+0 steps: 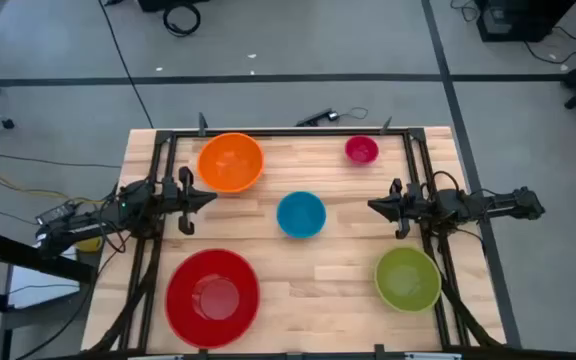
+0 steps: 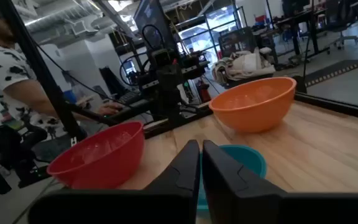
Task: Nest bowls inside each other by size order
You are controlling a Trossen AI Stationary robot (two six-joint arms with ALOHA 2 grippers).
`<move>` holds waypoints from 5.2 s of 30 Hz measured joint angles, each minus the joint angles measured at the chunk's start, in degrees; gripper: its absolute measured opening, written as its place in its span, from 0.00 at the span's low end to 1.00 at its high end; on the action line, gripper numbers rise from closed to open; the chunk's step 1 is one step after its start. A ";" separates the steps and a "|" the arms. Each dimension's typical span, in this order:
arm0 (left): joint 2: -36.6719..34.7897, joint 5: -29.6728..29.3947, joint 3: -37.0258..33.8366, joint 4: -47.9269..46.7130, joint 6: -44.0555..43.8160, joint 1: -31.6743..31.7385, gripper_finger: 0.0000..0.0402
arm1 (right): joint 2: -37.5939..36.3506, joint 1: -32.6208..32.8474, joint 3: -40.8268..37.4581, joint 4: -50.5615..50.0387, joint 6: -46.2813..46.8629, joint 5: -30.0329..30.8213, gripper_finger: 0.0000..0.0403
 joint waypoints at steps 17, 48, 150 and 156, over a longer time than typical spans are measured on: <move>0.00 -0.01 0.00 0.00 0.00 0.01 0.00 | 0.00 0.00 0.00 0.00 -0.01 -0.02 0.07; 0.00 -0.01 0.02 0.00 0.00 -0.01 0.00 | 0.00 0.02 0.00 0.00 0.00 -0.01 0.07; 19.12 -11.31 5.31 4.11 -30.19 0.50 0.46 | 103.56 -29.10 76.80 -13.63 30.96 -1.42 0.47; 19.12 -12.10 5.33 3.74 -28.73 1.81 0.47 | 114.50 -31.83 89.34 -17.15 29.36 -10.32 0.47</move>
